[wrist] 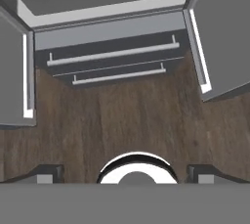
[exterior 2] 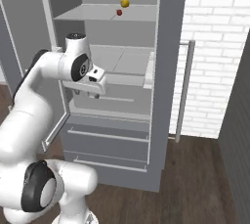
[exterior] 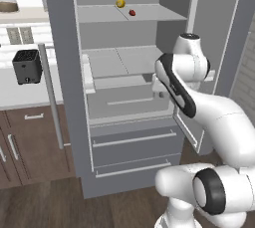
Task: Take the strawberry from the fridge and place it on top of the pancake, located on the dining counter.
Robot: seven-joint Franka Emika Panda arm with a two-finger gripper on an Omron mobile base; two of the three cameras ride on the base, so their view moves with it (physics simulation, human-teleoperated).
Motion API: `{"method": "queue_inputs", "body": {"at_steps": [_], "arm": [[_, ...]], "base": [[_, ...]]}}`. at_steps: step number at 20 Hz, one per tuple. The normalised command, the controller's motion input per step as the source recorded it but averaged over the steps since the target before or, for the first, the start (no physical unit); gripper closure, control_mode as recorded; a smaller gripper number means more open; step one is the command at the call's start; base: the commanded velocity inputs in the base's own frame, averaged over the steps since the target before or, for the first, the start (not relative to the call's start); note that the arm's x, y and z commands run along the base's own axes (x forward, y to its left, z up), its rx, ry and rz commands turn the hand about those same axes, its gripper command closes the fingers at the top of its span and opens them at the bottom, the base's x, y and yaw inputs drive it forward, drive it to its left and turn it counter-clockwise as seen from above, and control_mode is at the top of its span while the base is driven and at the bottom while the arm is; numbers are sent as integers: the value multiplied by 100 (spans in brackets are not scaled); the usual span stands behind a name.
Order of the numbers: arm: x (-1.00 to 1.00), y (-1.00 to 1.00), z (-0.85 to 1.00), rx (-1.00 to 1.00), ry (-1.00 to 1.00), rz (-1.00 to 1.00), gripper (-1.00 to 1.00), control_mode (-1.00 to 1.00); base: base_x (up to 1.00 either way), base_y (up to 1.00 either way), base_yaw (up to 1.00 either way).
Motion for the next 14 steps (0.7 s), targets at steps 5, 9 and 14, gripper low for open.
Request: {"method": "queue_inputs", "body": {"at_steps": [5,9,14], "arm": [[-65,8,12,-3,0,0,-100,-100],[-60,1,-26,-1,-1,0,-100,-100],[-18,0,-19,0,-6,2,-100,-100]], "base": [[0,0,0],[0,0,0],[0,0,0]]}}
